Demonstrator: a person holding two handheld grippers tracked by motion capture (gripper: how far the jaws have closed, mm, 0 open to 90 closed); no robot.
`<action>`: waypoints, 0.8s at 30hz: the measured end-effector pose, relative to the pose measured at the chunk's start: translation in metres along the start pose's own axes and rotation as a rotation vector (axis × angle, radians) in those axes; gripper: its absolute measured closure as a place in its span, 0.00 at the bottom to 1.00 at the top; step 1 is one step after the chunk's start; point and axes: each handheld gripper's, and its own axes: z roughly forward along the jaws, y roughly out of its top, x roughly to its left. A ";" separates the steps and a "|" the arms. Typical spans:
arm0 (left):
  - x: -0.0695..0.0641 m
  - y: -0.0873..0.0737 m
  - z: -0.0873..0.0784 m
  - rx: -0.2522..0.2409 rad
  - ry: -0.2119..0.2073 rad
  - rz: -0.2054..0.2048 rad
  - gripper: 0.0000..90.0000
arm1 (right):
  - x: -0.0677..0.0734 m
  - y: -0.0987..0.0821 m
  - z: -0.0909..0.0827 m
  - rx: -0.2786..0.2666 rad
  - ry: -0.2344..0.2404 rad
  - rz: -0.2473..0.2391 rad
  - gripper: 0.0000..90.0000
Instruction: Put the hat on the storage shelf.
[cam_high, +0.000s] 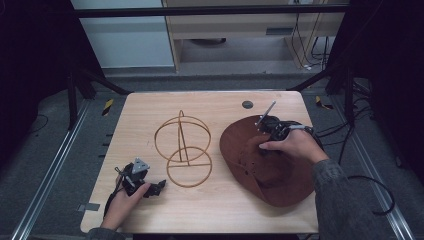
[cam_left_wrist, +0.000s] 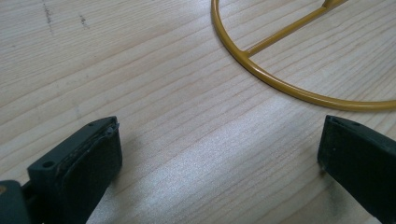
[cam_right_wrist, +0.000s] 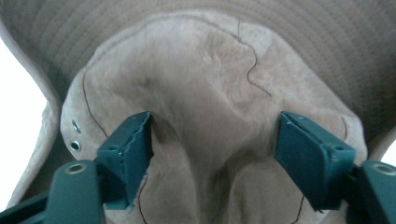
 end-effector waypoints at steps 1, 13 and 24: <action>0.000 0.000 0.000 0.000 0.000 0.000 0.00 | 0.000 -0.002 0.003 0.015 0.002 -0.012 0.39; 0.000 0.000 0.000 0.000 -0.001 -0.002 0.00 | -0.002 -0.009 0.012 0.047 0.040 -0.032 0.75; 0.000 0.000 0.000 -0.003 -0.001 -0.006 0.00 | -0.004 -0.010 0.007 0.031 0.067 -0.043 0.98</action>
